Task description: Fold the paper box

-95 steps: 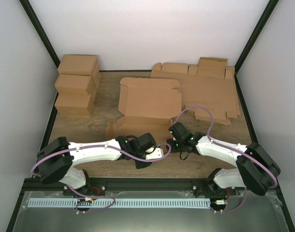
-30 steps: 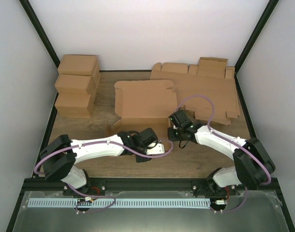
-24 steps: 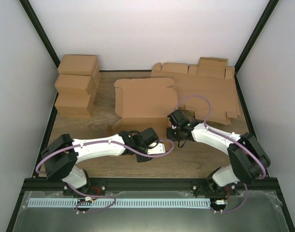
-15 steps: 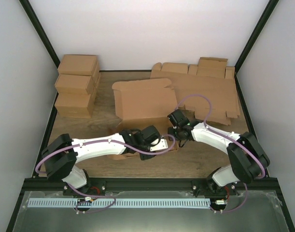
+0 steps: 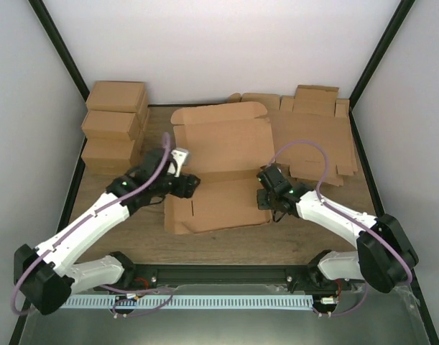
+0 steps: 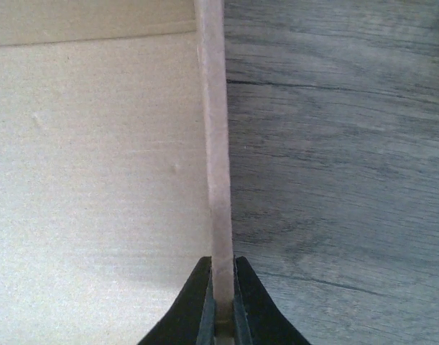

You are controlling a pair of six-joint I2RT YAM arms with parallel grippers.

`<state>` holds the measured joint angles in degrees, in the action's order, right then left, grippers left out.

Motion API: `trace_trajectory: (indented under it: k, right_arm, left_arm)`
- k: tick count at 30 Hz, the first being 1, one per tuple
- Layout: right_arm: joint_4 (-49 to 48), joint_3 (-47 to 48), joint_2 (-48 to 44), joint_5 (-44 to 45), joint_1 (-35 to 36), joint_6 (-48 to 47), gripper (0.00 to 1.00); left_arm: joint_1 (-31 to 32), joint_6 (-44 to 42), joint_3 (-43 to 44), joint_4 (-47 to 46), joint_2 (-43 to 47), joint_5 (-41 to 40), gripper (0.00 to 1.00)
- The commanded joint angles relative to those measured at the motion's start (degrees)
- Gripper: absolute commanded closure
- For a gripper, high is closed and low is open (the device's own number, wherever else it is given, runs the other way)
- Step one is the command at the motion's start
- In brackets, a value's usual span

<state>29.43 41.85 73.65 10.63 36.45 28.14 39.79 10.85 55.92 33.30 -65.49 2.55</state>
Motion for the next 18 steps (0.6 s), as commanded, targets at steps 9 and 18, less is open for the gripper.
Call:
trace_trajectory:
  k: [9, 18]
  right_arm:
    - [-2.4, -0.5, -1.7, 0.5, -0.4, 1.3, 0.99]
    - [-3.9, -1.6, -2.9, -2.4, -1.4, 1.4, 0.99]
  left_arm:
    - [-30.1, 17.1, -14.4, 1.0, 7.1, 16.2, 0.38]
    - [-36.4, 29.6, -30.8, -12.4, 10.1, 25.6, 0.63]
